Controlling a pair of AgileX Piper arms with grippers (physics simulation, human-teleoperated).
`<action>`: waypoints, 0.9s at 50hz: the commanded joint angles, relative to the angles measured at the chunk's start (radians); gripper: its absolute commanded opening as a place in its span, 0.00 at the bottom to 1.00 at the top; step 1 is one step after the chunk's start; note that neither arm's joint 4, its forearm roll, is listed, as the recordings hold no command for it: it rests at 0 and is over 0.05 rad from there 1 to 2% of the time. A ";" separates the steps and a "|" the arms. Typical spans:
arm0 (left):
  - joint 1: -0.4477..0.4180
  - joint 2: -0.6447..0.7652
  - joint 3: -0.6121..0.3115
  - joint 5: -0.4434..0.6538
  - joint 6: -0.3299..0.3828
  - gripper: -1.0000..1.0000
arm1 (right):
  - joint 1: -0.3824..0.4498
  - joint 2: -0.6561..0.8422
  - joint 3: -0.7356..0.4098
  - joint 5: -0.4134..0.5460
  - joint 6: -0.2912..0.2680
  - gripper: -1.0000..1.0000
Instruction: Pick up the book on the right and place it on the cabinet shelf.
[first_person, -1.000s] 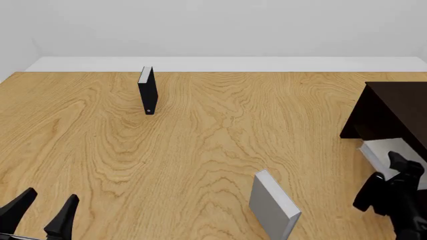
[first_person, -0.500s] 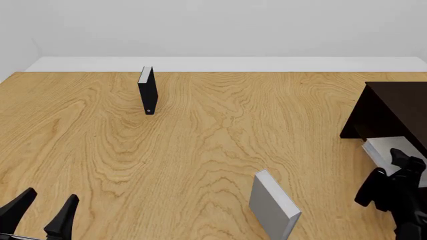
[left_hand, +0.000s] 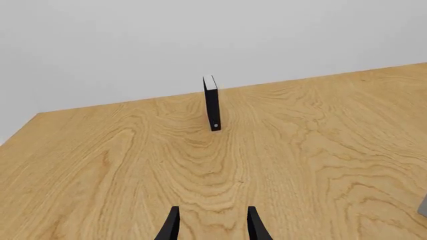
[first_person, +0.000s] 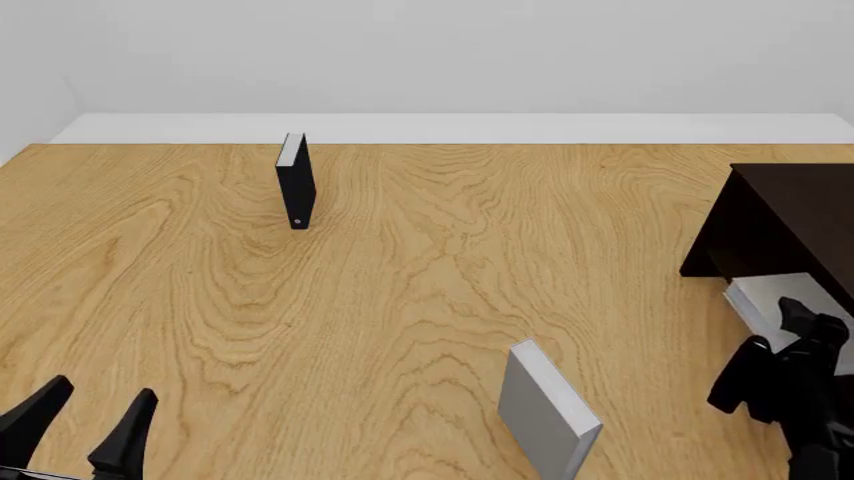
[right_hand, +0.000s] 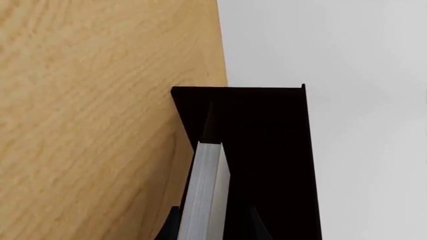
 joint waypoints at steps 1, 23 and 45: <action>-0.009 0.000 0.000 0.005 0.022 1.00 | -0.048 -0.026 -0.028 0.042 0.087 1.00; -0.009 0.000 0.000 0.005 0.025 1.00 | -0.066 -0.017 -0.064 0.079 0.086 1.00; -0.010 0.000 0.000 0.004 0.025 1.00 | 0.086 -0.025 -0.044 0.054 0.059 1.00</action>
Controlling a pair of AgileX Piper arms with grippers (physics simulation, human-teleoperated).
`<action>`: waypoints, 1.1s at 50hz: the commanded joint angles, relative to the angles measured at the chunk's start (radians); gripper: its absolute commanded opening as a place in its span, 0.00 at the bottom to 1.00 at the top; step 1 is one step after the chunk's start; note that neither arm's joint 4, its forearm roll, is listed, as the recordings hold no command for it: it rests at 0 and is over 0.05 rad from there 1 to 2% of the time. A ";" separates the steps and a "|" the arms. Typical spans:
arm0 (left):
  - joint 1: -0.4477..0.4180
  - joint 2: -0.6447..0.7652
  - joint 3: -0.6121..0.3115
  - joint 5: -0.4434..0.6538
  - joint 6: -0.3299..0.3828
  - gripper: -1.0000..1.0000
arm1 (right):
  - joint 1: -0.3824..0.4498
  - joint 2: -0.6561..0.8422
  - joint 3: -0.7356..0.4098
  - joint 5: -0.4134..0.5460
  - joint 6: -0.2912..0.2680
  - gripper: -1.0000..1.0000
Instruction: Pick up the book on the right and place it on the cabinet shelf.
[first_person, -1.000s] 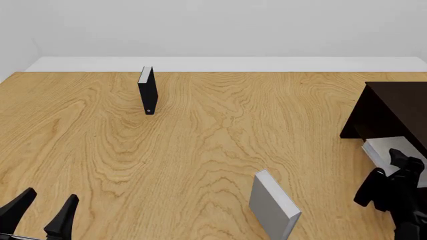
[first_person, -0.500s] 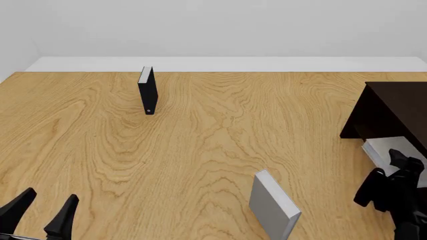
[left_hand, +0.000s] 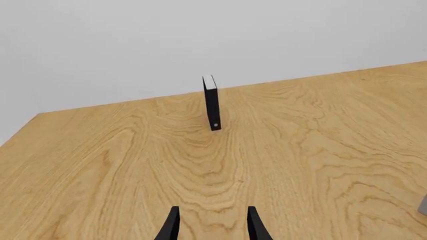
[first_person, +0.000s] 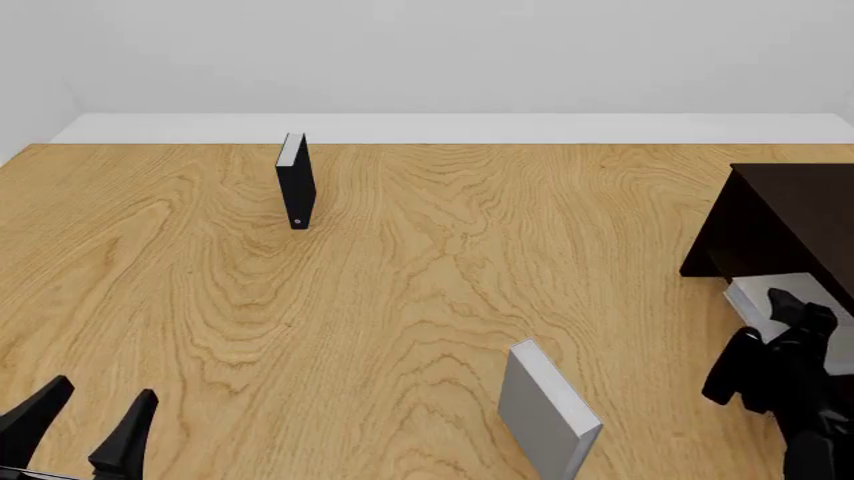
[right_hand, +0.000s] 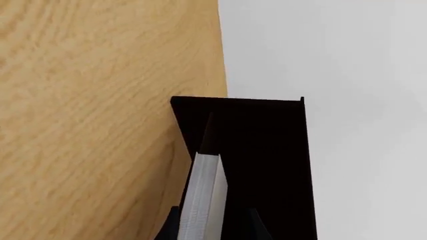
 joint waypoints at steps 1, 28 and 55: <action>-0.009 0.000 0.000 0.002 0.020 1.00 | 0.061 -0.023 -0.005 0.011 0.081 1.00; -0.009 0.000 0.000 0.004 0.022 1.00 | 0.158 -0.104 0.009 0.051 0.087 1.00; -0.011 0.000 0.000 -0.002 0.020 1.00 | 0.251 -0.499 0.006 0.394 0.214 1.00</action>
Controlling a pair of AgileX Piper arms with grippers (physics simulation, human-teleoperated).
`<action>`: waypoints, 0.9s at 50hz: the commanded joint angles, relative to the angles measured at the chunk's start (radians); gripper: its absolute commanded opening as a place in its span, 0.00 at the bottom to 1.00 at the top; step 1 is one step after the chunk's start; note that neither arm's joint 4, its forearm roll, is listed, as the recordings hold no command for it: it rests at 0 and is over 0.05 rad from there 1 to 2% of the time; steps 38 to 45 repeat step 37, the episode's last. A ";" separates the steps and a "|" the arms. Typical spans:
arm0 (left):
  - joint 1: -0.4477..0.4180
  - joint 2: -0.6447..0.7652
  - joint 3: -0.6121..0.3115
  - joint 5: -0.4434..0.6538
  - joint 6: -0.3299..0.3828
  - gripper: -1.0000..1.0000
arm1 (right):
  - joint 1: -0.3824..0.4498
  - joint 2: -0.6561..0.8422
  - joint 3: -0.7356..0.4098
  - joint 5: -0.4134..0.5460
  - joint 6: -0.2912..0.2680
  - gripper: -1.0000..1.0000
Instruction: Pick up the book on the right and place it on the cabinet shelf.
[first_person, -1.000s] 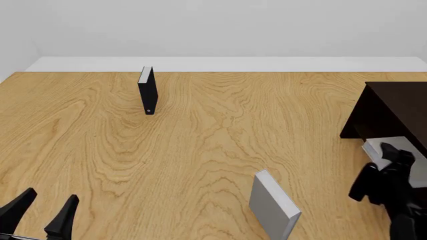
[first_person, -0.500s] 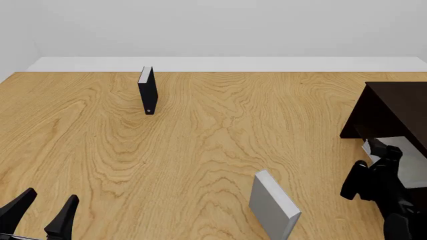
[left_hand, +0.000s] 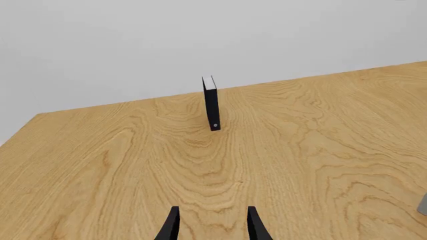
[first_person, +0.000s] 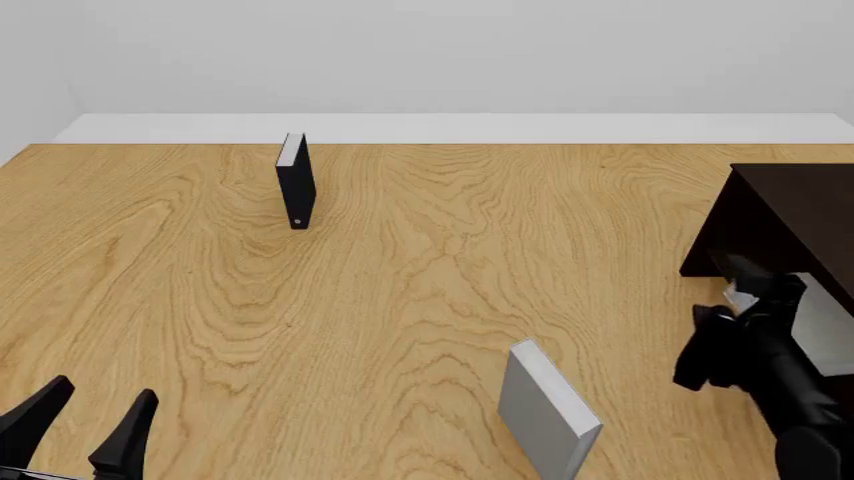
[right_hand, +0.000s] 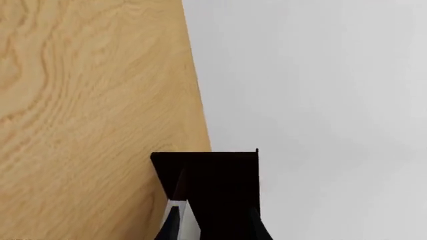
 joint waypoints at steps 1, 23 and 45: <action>-0.009 0.000 0.000 -0.002 0.020 1.00 | 0.033 -0.242 0.025 0.177 0.154 1.00; -0.010 0.000 0.000 -0.009 0.034 1.00 | 0.039 -0.700 0.023 0.588 0.294 1.00; -0.011 0.000 0.000 -0.011 0.038 1.00 | 0.046 -0.946 -0.027 0.853 0.393 1.00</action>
